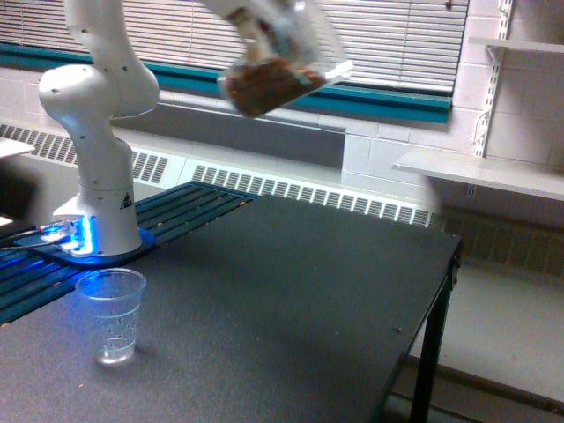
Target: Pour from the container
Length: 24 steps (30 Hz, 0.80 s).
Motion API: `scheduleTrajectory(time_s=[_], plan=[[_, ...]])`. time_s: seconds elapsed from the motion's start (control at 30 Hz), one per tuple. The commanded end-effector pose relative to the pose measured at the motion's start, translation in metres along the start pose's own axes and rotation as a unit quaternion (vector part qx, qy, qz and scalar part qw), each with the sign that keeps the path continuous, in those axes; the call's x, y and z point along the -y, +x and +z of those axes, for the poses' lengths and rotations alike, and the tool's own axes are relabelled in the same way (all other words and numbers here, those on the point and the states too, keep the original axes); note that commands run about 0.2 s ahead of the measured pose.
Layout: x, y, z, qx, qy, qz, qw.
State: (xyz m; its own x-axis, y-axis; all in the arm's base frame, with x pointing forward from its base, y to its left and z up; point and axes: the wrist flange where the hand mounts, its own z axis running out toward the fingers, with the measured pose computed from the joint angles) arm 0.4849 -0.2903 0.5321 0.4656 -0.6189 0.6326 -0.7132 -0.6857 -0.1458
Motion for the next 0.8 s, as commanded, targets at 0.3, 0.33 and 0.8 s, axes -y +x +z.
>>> scheduleTrajectory(time_s=[0.3, 0.33, 0.8], plan=[[-0.089, -0.03, 0.008, 0.001, -0.015, -0.034, 0.9993], [-0.096, -0.033, 0.008, 0.0, -0.019, -0.036, 0.9992], [-0.169, -0.088, 0.012, 0.021, -0.039, -0.063, 0.997]])
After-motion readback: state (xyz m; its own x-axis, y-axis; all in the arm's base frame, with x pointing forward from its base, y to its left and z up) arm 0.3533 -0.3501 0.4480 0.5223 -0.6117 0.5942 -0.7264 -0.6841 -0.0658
